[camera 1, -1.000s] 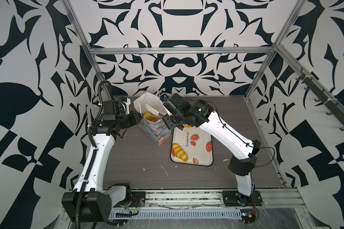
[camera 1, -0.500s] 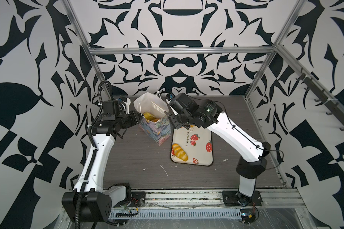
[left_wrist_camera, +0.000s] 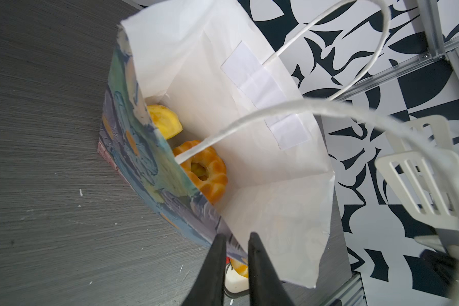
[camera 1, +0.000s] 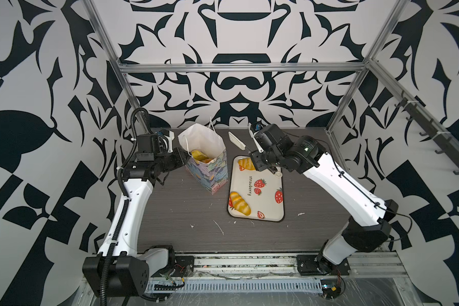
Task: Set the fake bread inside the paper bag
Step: 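Lift the empty right tongs out of the bag back over the tray, then lower the open right tongs around the croissant on the tray's far end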
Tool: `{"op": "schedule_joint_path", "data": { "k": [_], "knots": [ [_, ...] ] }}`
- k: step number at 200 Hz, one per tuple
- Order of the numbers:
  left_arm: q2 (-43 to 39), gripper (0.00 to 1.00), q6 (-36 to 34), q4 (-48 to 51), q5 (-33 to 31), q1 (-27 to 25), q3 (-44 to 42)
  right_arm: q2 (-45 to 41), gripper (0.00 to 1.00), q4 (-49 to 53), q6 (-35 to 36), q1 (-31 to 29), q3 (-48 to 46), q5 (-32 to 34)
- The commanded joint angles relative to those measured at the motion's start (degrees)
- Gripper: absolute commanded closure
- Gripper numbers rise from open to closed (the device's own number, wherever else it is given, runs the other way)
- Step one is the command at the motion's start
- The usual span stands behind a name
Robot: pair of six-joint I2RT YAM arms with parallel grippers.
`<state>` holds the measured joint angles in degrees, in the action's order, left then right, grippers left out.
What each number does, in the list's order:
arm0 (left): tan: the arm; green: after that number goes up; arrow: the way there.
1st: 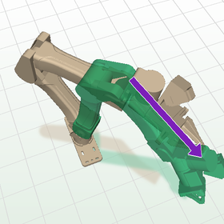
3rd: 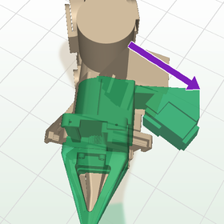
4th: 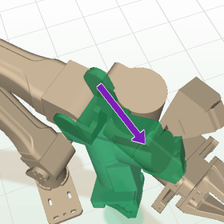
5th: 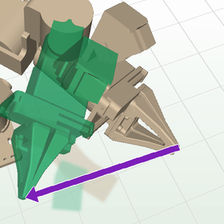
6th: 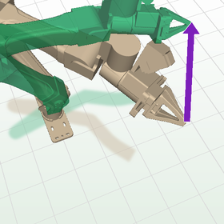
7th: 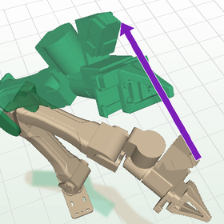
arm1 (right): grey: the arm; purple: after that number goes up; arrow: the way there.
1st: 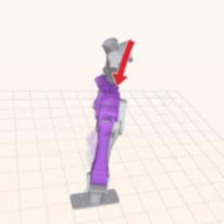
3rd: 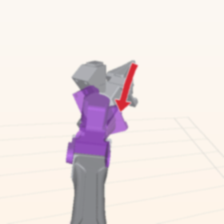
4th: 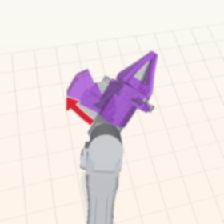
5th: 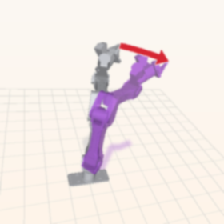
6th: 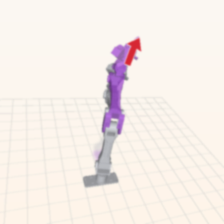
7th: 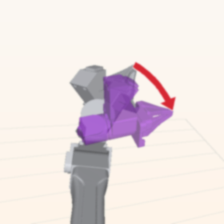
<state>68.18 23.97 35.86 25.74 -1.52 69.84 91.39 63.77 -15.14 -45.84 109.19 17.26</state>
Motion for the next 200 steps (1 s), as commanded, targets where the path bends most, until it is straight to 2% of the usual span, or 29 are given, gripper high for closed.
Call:
{"op": "schedule_joint_path", "data": {
  "k": [1,60,64,94,200],
  "knots": [
    [-0.5,0.80,-0.4,1.1,0.2,-0.1,-0.6,-4.5,0.40,-4.3,-1.4,4.0,-3.9,-2.2],
    [-0.5,0.80,-0.3,1.3,0.4,-0.2,-0.3,-6.6,0.40,-8.1,-1.7,10.3,-14.2,-5.6],
    [-0.5,0.80,-0.3,1.3,0.3,-0.2,-0.3,-6.5,0.40,-8.5,-1.7,10.8,-14.9,-7.8],
    [-0.6,0.80,-0.4,1.5,0.2,-0.1,-0.2,-6.1,0.40,-10.7,-2.7,14.0,-18.2,-10.9],
    [-1.2,0.80,-0.4,1.7,0.0,-0.1,-0.7,-3.7,0.40,-17.3,-3.6,19.8,-27.7,-17.4]
  ]
}}
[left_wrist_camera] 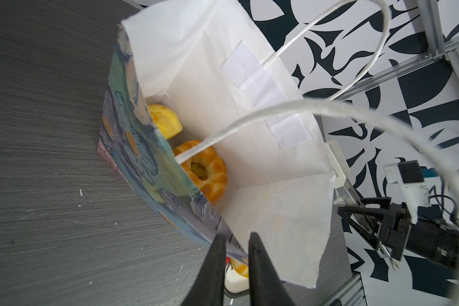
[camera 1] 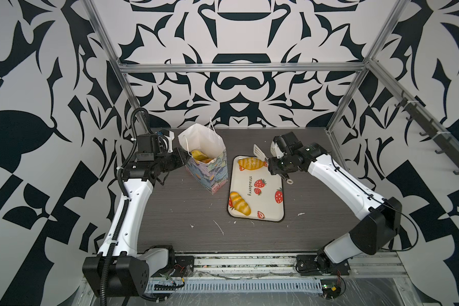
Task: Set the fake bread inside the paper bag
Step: 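Lower the open right tongs around the croissant on the tray's far end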
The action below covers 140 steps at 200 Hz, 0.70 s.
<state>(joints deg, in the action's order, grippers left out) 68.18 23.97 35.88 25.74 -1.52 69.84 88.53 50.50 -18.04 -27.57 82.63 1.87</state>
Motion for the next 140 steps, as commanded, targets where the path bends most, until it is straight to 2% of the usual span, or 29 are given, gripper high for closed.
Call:
{"op": "schedule_joint_path", "data": {
  "k": [1,140],
  "knots": [
    [-1.2,0.80,-0.4,1.6,0.0,-0.1,-0.7,-0.7,0.40,-4.1,-0.7,1.7,-1.3,-2.0],
    [-1.7,0.80,-0.6,2.0,0.0,-0.1,-0.8,6.5,0.41,-10.7,-0.6,5.3,-4.1,-10.4]
  ]
}}
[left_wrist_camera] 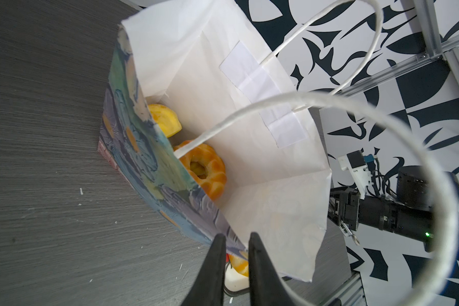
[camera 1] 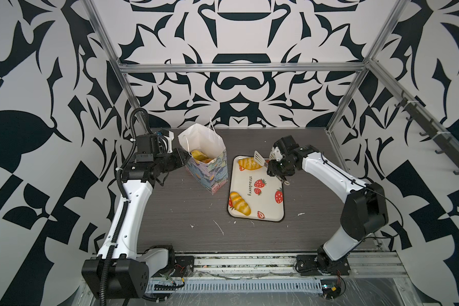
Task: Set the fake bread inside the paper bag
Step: 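Lower the open right tongs around the croissant on the tray's far end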
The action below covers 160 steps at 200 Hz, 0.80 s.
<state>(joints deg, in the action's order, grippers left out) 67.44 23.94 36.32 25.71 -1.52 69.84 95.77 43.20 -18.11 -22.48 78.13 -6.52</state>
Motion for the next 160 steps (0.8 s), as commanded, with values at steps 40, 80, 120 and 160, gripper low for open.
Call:
{"op": "schedule_joint_path", "data": {
  "k": [40,80,120,160],
  "knots": [
    [-0.9,0.80,-0.5,1.6,0.0,-0.2,-0.8,1.5,0.41,-4.9,-0.5,0.9,0.5,-3.6],
    [-1.0,0.80,-0.6,1.8,-0.1,-0.2,-0.5,3.2,0.41,-6.0,-0.6,1.4,0.5,-4.6],
    [-0.7,0.80,-0.6,1.9,-0.2,-0.2,-0.7,3.7,0.41,-6.7,-0.6,1.7,-0.3,-5.4],
    [-0.4,0.80,-0.6,1.6,0.0,-0.2,-0.5,3.1,0.41,-7.2,-0.5,1.7,-1.9,-6.7]
  ]
}}
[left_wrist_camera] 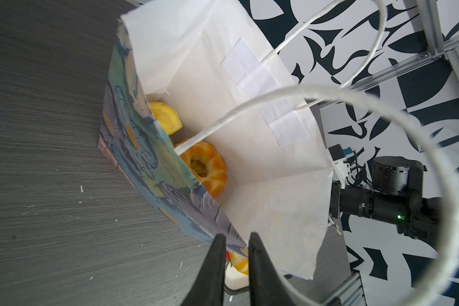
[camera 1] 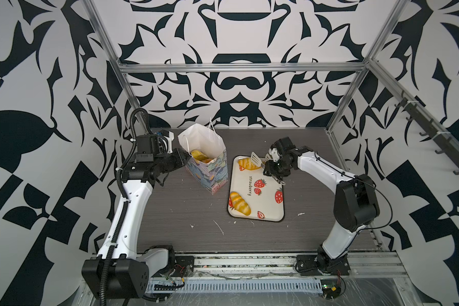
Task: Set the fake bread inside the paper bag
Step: 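Lower the open right tongs around the croissant on the tray's far end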
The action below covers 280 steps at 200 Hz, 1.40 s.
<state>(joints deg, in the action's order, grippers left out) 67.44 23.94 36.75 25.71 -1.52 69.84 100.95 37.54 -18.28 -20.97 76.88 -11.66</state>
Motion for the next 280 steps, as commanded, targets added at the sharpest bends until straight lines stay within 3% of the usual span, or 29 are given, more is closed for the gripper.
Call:
{"op": "schedule_joint_path", "data": {
  "k": [1,151,280],
  "knots": [
    [-0.4,0.80,-0.6,1.2,0.0,-0.1,-0.5,-2.1,0.41,-1.5,-0.3,0.2,-0.7,-1.6],
    [-0.6,0.79,-0.4,0.5,0.5,-0.2,-1.1,-10.0,0.42,1.0,-0.3,0.1,-6.7,-5.8],
    [-1.3,0.80,-0.5,0.9,0.3,-0.2,-1.2,-7.6,0.43,-2.0,0.2,1.7,-4.0,-6.4]
  ]
}}
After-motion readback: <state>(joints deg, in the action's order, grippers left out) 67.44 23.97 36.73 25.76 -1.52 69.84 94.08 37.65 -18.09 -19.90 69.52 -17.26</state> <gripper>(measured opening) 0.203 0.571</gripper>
